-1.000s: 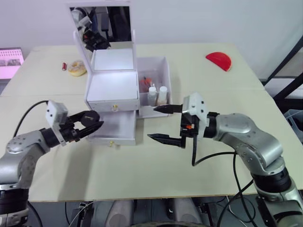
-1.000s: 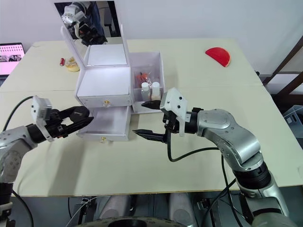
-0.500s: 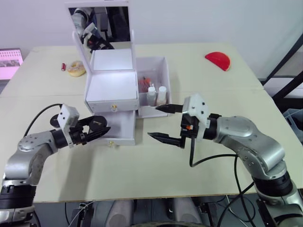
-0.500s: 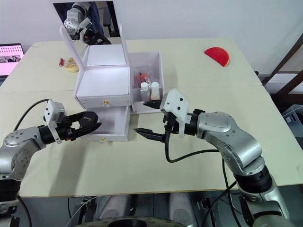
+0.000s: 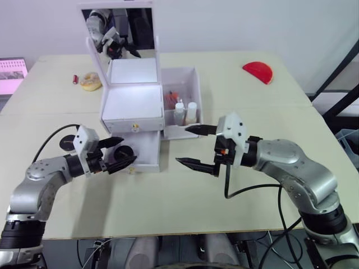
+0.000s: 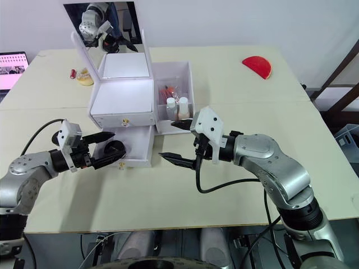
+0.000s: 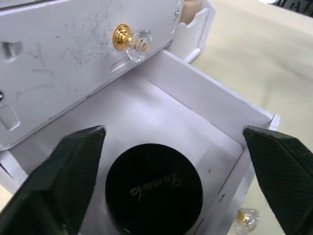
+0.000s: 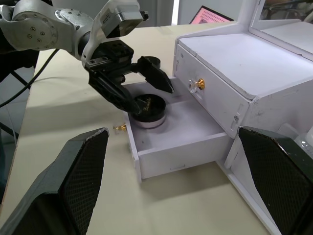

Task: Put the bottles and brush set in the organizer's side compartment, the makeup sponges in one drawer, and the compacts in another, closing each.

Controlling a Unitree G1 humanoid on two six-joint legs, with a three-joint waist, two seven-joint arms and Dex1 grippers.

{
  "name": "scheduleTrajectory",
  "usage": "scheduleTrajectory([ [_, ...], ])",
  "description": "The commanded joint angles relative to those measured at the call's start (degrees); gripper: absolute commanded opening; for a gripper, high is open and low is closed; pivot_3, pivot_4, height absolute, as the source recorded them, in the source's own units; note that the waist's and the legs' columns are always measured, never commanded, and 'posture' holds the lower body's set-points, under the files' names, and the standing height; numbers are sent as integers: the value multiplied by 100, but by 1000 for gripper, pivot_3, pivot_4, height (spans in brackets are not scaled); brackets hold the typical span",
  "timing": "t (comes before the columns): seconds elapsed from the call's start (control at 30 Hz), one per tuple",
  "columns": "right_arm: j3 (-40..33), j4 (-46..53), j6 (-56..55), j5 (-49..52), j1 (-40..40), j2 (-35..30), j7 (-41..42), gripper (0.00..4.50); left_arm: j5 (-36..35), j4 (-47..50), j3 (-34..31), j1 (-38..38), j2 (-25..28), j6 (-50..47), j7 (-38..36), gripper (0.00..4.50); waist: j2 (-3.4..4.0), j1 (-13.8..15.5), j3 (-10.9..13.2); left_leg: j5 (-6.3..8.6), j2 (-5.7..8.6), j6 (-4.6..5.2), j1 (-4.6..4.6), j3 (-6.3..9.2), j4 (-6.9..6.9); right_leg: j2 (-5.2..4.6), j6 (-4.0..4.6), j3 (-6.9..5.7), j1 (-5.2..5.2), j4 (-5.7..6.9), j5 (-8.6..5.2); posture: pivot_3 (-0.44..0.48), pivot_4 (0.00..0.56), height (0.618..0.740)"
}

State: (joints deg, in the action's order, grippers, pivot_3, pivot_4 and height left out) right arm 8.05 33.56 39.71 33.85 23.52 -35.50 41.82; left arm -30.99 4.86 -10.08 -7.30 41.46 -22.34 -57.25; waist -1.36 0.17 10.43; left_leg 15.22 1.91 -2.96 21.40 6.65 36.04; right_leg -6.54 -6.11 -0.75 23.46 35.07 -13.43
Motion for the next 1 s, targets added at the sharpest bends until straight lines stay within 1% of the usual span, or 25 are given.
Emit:
scheduleTrajectory([
  [0.03,-162,170,-49,5,59,-36,-12,4500,-22,25,-102,-36,45,-114,48,4466,0,4,0,0,0,0,0,0,-1,0,0,0,0,0,0,0,150,739],
  [0.3,-210,131,-77,6,67,-62,27,4500,-510,335,-472,-1,157,-621,78,4466,0,-9,0,0,0,0,1,0,-1,0,0,0,0,0,0,0,150,739],
  [0.43,-520,58,-158,124,26,-253,227,4500,-861,622,-871,207,352,-996,37,4466,0,-39,1,0,1,0,4,1,-2,-1,-2,0,2,-3,-1,0,150,739],
  [0.53,-891,-46,-235,259,-90,-473,483,4500,-1237,880,-1323,431,530,-1386,94,4466,-2,-61,2,0,2,0,8,2,-3,-3,-5,0,1,-7,-4,0,150,739],
  [0.6,-1078,-89,-288,324,-193,-595,629,4500,-1275,974,-1528,579,623,-1484,132,4466,-1,-71,3,0,2,0,7,2,-3,-4,-6,0,-1,-8,-5,0,150,739],
  [0.63,-1223,-118,-309,368,-287,-680,723,4500,-1272,1032,-1676,683,684,-1514,154,4466,0,-73,4,0,3,0,6,2,-3,-4,-7,0,-1,-8,-6,0,150,739],
  [0.7,-1621,-232,-394,362,-610,-948,934,4500,-1250,954,-2186,967,853,-1527,111,4466,0,-75,5,0,2,0,6,2,-5,-4,-6,0,0,-8,-6,0,150,739],
  [0.8,-2215,-464,-608,316,-1167,-1293,1254,4500,-931,517,-2851,1482,1136,-1238,-108,4466,-2,-81,6,1,2,0,8,0,-9,-4,-7,0,3,-10,-8,0,150,739],
  [0.87,-2522,-640,-781,253,-1492,-1417,1388,4500,-689,178,-3145,1760,1269,-975,-247,4466,-1,-79,6,1,2,1,6,-5,-10,-5,-8,1,4,-11,-10,0,150,739],
  [1.0,-3316,-1192,-1475,19,-2324,-1457,1774,4500,-257,-510,-3624,2236,1321,-393,-429,4466,-1,-72,6,2,0,0,5,-8,-8,-9,-26,1,1,-14,-23,0,150,739],
])
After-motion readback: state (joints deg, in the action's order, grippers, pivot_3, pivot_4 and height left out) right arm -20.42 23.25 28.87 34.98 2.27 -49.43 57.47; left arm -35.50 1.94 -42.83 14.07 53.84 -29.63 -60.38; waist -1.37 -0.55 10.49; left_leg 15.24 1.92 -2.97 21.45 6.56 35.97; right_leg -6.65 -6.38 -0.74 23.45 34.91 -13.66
